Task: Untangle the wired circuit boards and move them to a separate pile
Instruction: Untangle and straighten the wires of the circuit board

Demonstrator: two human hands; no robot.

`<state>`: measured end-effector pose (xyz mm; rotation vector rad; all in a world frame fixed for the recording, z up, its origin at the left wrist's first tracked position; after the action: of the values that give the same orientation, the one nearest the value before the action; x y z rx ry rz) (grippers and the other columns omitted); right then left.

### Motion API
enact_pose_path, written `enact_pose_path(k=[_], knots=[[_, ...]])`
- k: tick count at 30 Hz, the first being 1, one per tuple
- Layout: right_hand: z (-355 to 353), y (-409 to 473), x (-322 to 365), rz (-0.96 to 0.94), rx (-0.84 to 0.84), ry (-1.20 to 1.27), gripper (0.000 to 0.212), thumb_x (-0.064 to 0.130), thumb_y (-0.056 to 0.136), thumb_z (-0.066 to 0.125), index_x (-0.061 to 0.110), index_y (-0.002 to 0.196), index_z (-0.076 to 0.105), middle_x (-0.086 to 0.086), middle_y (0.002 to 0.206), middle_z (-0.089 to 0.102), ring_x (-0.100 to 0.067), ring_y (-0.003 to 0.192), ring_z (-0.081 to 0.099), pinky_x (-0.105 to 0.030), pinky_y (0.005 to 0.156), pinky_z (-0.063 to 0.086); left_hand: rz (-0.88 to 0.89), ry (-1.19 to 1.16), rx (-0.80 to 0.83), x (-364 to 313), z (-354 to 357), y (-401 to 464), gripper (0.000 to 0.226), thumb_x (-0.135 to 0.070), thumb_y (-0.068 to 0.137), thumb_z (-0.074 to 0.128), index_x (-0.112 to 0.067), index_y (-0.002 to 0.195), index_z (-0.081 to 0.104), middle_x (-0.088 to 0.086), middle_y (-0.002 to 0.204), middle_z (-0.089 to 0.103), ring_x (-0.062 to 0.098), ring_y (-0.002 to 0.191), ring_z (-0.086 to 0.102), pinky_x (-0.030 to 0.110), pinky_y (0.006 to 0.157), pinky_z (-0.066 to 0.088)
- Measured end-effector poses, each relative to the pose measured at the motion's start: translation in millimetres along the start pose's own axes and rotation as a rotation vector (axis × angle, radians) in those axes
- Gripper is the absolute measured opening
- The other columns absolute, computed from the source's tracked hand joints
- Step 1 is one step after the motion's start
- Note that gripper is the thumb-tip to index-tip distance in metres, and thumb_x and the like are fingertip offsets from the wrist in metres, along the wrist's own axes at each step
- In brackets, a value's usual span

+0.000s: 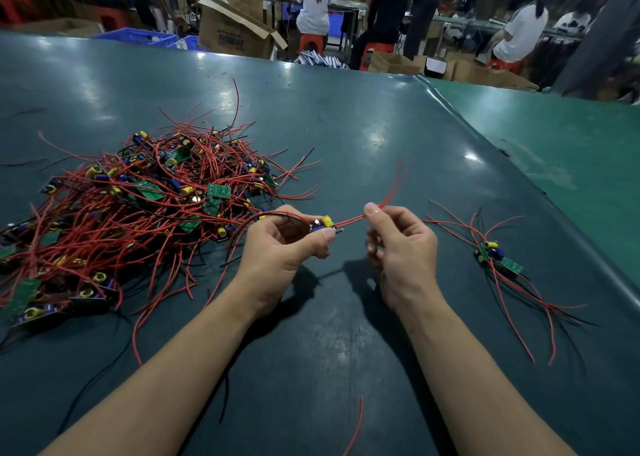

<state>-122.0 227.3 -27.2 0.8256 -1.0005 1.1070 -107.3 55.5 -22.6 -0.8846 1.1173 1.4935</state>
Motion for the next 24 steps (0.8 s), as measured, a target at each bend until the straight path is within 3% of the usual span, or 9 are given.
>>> enact_pose_path(k=[3, 6, 9, 12, 14, 20, 22, 24], knots=[[-13, 1, 12, -0.139, -0.104, -0.153, 0.022, 0.013, 0.091, 0.068, 0.018, 0.071, 0.060, 0.004, 0.054, 0.057, -0.010, 0.042, 0.044, -0.019, 0.039, 0.034, 0.060, 0.086, -0.031, -5, 0, -1, 0.021, 0.013, 0.076, 0.071, -0.005, 0.077, 0.061, -0.001, 0.057, 0.064, 0.011, 0.051, 0.059, 0.019, 0.060, 0.051], [-4, -6, 17, -0.256, -0.036, -0.327, 0.013, 0.011, 0.095, 0.060, 0.023, 0.089, 0.059, -0.002, 0.076, 0.070, -0.014, 0.050, 0.060, -0.022, 0.039, 0.042, 0.073, 0.080, -0.054, -8, -2, -2, 0.023, 0.014, 0.077, 0.071, -0.007, 0.075, 0.060, -0.002, 0.055, 0.064, 0.009, 0.050, 0.058, 0.016, 0.058, 0.049], [-2, -4, 12, -0.130, -0.010, -0.120, 0.015, 0.002, 0.096, 0.056, 0.017, 0.095, 0.058, -0.006, 0.079, 0.073, -0.014, 0.051, 0.064, -0.021, 0.040, 0.046, 0.046, 0.079, -0.026, -6, -1, -2, 0.020, 0.012, 0.077, 0.071, -0.005, 0.078, 0.059, -0.001, 0.055, 0.064, 0.011, 0.050, 0.058, 0.018, 0.059, 0.050], [-5, -1, -4, 0.168, -0.020, 0.248, 0.008, 0.008, 0.096, 0.058, 0.014, 0.093, 0.063, -0.007, 0.074, 0.074, -0.007, 0.043, 0.057, -0.015, 0.038, 0.043, -0.014, 0.030, -0.025, 1, -3, 1, 0.019, 0.009, 0.078, 0.071, -0.006, 0.077, 0.060, 0.003, 0.054, 0.061, 0.014, 0.050, 0.056, 0.021, 0.059, 0.050], [-8, 1, -8, 0.204, -0.027, 0.289, 0.009, 0.011, 0.097, 0.056, 0.014, 0.094, 0.063, -0.007, 0.073, 0.074, -0.006, 0.042, 0.056, -0.014, 0.038, 0.041, -0.041, 0.006, -0.020, 4, -3, 3, 0.020, 0.009, 0.077, 0.071, -0.007, 0.075, 0.061, 0.004, 0.055, 0.061, 0.014, 0.049, 0.055, 0.022, 0.057, 0.051], [-13, -1, 24, -0.272, -0.085, -0.342, 0.011, 0.014, 0.099, 0.053, 0.025, 0.095, 0.054, -0.003, 0.078, 0.075, -0.022, 0.049, 0.067, -0.024, 0.039, 0.047, -0.062, 0.019, 0.020, 6, -2, 3, 0.019, 0.008, 0.076, 0.072, -0.006, 0.073, 0.060, 0.002, 0.054, 0.062, 0.015, 0.047, 0.055, 0.022, 0.054, 0.050], [-21, 0, 26, -0.285, -0.168, -0.392, 0.012, 0.017, 0.097, 0.058, 0.025, 0.089, 0.059, 0.001, 0.078, 0.071, -0.019, 0.050, 0.067, -0.024, 0.039, 0.046, -0.059, 0.041, 0.018, 6, -2, 2, 0.019, 0.008, 0.076, 0.072, -0.006, 0.073, 0.061, 0.002, 0.054, 0.062, 0.015, 0.047, 0.055, 0.021, 0.054, 0.049], [-29, 4, 22, -0.184, -0.216, -0.282, 0.011, 0.012, 0.095, 0.062, 0.018, 0.087, 0.065, 0.001, 0.077, 0.066, -0.014, 0.049, 0.066, -0.021, 0.039, 0.046, -0.058, 0.063, 0.012, 5, -3, 2, 0.017, 0.007, 0.075, 0.074, -0.005, 0.075, 0.061, 0.004, 0.055, 0.062, 0.016, 0.047, 0.055, 0.021, 0.054, 0.049]])
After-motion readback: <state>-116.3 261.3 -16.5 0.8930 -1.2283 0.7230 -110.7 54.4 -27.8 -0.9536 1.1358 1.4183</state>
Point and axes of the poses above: each hand's wrist, its own y-axis towards the middle knuckle, its own z-axis out of the palm, x = y × z, the point moved 8 cm from there along y, towards the middle knuckle
